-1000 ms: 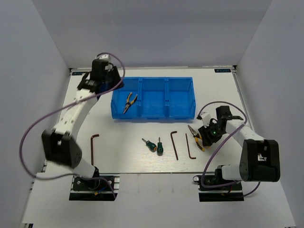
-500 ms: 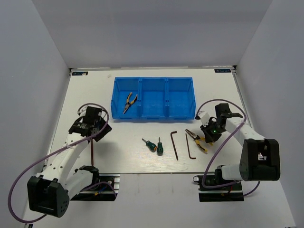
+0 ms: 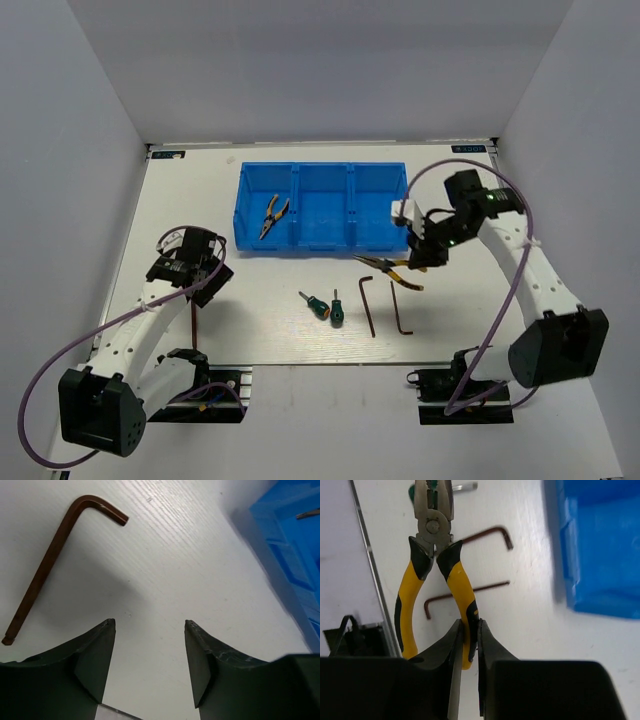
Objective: Sort the tools into containers
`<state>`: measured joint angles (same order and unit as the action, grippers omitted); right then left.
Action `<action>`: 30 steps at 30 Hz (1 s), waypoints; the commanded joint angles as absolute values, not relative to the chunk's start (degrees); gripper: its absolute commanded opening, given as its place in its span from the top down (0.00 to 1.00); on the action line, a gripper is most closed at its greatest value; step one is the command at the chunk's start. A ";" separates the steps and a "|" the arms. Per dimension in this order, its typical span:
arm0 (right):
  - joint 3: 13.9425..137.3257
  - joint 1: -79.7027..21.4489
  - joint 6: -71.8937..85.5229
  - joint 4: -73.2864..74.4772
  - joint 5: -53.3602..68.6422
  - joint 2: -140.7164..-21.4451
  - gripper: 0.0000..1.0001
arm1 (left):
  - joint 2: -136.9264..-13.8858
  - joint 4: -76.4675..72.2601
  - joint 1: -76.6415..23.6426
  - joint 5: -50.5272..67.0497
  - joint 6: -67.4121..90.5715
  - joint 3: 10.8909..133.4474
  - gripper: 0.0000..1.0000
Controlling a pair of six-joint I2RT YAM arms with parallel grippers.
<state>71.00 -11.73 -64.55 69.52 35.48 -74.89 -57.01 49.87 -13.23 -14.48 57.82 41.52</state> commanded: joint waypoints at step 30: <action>127.88 -45.79 6.77 34.74 8.53 -129.29 1.00 | -60.02 58.18 -13.18 -26.53 61.26 41.57 0.23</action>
<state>124.42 -45.63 2.63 41.17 9.08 -129.47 -58.92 58.02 -13.23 -22.50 60.58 40.23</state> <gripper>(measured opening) 0.168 0.769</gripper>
